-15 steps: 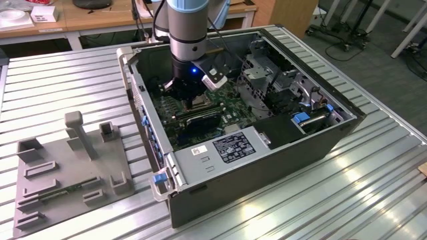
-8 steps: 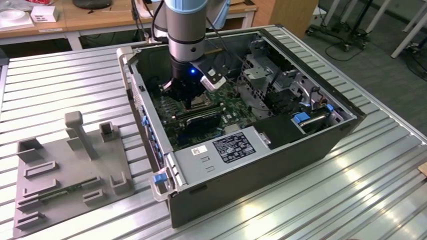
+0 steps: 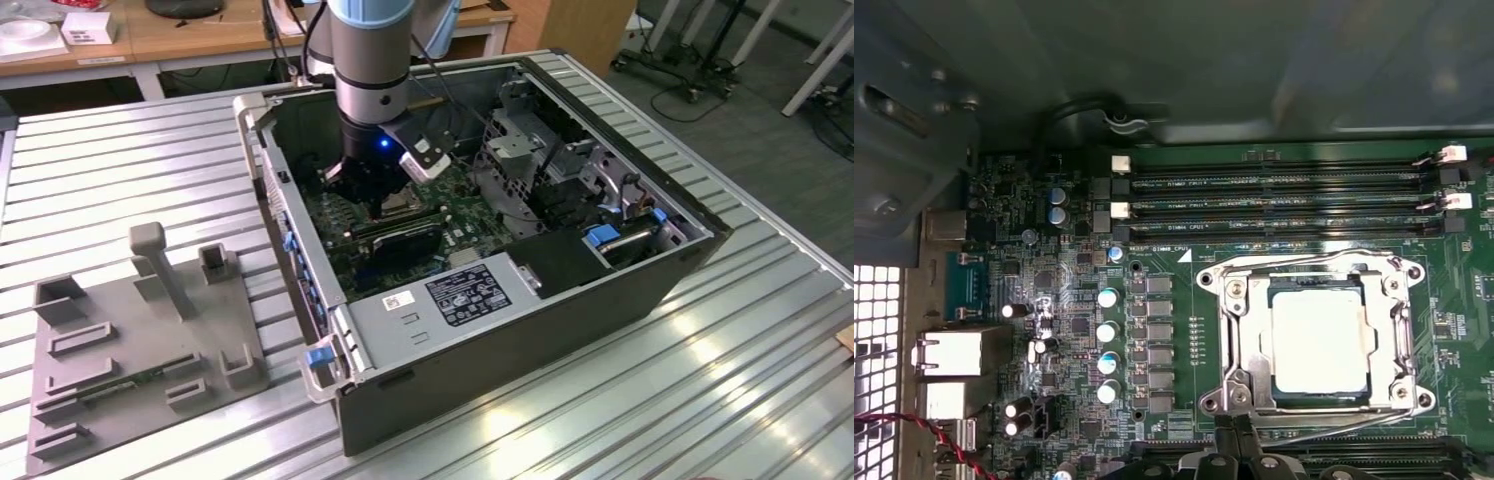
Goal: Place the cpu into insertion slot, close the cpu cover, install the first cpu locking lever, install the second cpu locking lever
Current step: 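Install the second cpu locking lever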
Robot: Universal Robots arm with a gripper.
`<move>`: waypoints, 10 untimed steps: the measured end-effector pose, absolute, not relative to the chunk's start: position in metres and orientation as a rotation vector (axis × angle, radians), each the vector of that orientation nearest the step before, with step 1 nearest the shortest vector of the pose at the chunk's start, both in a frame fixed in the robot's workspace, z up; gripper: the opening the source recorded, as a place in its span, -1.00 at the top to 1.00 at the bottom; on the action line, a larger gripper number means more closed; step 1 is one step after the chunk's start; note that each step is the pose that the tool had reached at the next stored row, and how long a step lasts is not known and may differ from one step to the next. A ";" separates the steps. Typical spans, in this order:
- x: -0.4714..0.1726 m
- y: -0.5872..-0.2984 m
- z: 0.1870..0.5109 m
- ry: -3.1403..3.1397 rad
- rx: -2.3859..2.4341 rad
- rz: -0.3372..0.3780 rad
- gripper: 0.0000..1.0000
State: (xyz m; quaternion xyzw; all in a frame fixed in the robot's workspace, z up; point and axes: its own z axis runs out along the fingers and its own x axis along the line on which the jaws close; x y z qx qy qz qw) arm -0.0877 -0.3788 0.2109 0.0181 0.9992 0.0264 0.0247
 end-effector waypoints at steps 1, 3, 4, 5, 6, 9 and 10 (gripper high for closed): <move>-0.088 -0.379 0.211 3.091 0.056 0.081 0.79; -0.088 -0.379 0.211 3.091 0.056 0.081 0.79; -0.088 -0.379 0.211 3.091 0.056 0.081 0.79; -0.088 -0.379 0.211 3.091 0.056 0.081 0.79; -0.088 -0.379 0.211 3.091 0.056 0.081 0.79; -0.088 -0.379 0.210 3.091 0.056 0.082 0.79; -0.088 -0.379 0.209 3.091 0.056 0.081 0.79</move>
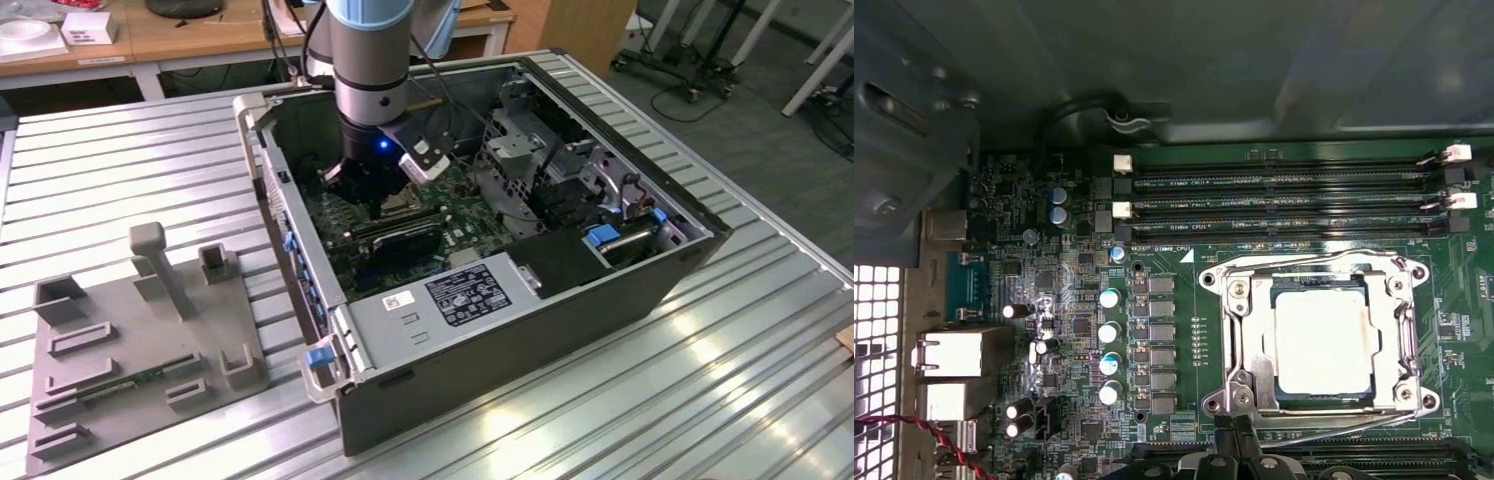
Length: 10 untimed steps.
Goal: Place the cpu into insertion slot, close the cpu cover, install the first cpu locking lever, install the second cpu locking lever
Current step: 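Install the second cpu locking lever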
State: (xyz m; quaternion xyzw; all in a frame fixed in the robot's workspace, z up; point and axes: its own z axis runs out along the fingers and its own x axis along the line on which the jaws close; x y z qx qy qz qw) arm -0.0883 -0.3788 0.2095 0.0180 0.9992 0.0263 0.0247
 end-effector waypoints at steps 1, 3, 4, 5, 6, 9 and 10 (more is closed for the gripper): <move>-0.088 -0.379 0.209 3.091 0.056 0.081 0.79; -0.088 -0.379 0.209 3.091 0.056 0.082 0.79; -0.088 -0.379 0.208 3.090 0.056 0.082 0.79; -0.089 -0.379 0.208 3.091 0.056 0.082 0.79; -0.089 -0.379 0.207 3.091 0.056 0.081 0.79; -0.090 -0.379 0.205 3.091 0.056 0.081 0.79; -0.090 -0.379 0.205 3.091 0.056 0.081 0.79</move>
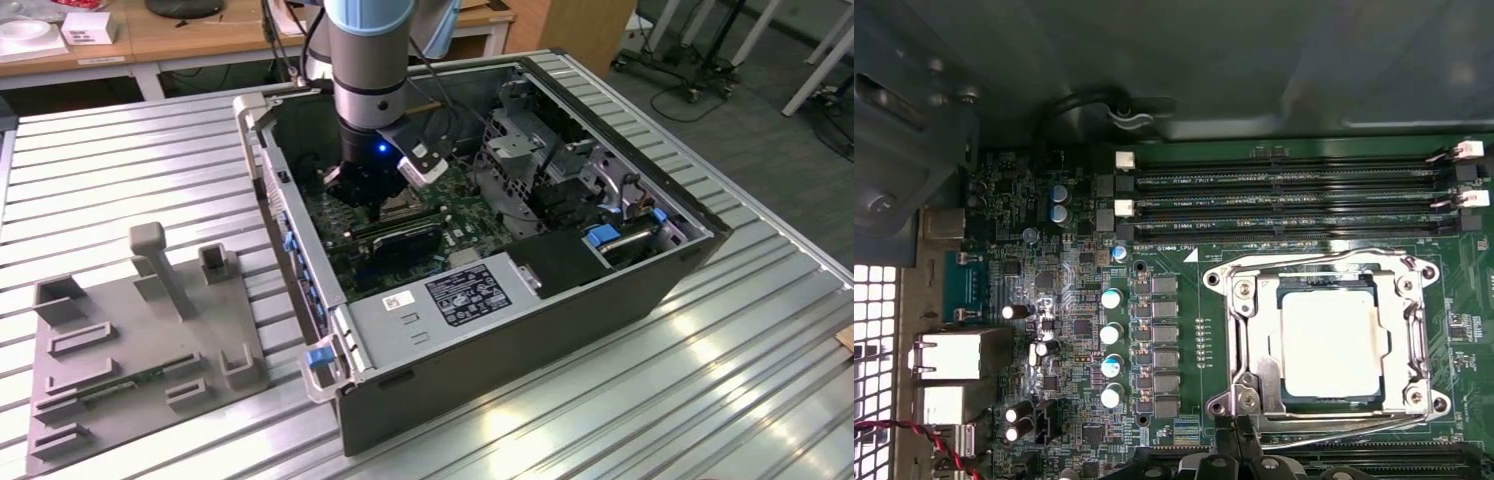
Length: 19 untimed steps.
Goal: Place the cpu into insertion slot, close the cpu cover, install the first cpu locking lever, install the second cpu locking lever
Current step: 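Install the second cpu locking lever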
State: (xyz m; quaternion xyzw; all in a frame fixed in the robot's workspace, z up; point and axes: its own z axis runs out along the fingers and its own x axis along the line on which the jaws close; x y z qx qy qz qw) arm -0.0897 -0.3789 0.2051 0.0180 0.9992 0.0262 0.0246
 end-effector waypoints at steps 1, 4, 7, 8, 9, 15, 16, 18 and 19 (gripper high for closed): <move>-0.090 -0.379 0.205 3.091 0.056 0.081 0.79; -0.090 -0.379 0.205 3.091 0.056 0.082 0.79; -0.090 -0.379 0.202 3.091 0.056 0.081 0.79; -0.091 -0.379 0.201 3.091 0.056 0.082 0.79; -0.091 -0.379 0.200 3.091 0.056 0.082 0.79; -0.091 -0.379 0.198 3.091 0.056 0.087 0.79; -0.091 -0.379 0.198 3.091 0.056 0.087 0.79; -0.091 -0.378 0.198 3.090 0.056 0.088 0.79; -0.091 -0.378 0.198 3.091 0.056 0.088 0.79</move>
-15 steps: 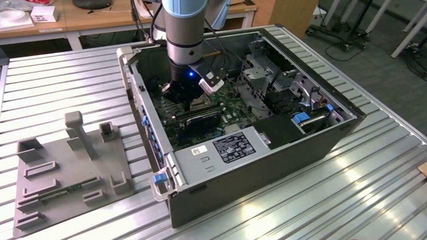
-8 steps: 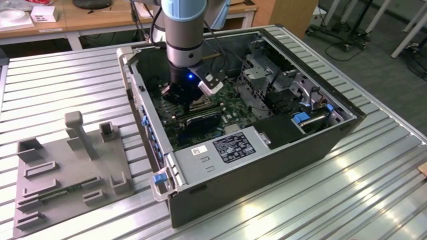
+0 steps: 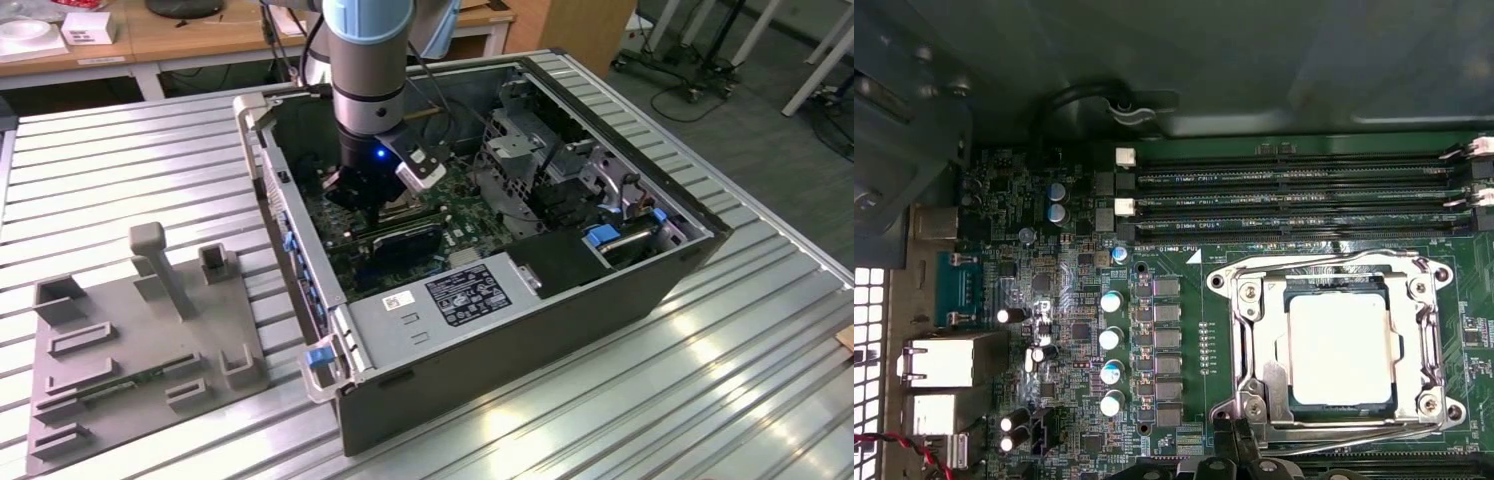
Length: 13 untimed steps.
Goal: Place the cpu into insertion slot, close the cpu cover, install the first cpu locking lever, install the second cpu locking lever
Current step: 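Install the second cpu locking lever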
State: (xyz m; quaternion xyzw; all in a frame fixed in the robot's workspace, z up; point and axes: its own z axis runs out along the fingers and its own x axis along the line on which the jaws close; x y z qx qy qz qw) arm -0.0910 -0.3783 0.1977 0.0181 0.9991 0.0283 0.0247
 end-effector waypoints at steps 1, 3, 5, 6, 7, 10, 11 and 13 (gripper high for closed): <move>-0.091 -0.378 0.198 3.091 0.056 0.088 0.79; -0.091 -0.378 0.198 3.091 0.056 0.087 0.79; -0.091 -0.378 0.198 3.091 0.056 0.087 0.79; -0.091 -0.378 0.198 3.091 0.056 0.087 0.79; -0.091 -0.378 0.198 3.091 0.056 0.087 0.79; -0.091 -0.378 0.200 3.091 0.056 0.087 0.79; -0.091 -0.378 0.200 3.091 0.056 0.087 0.79; -0.091 -0.378 0.200 3.091 0.056 0.086 0.79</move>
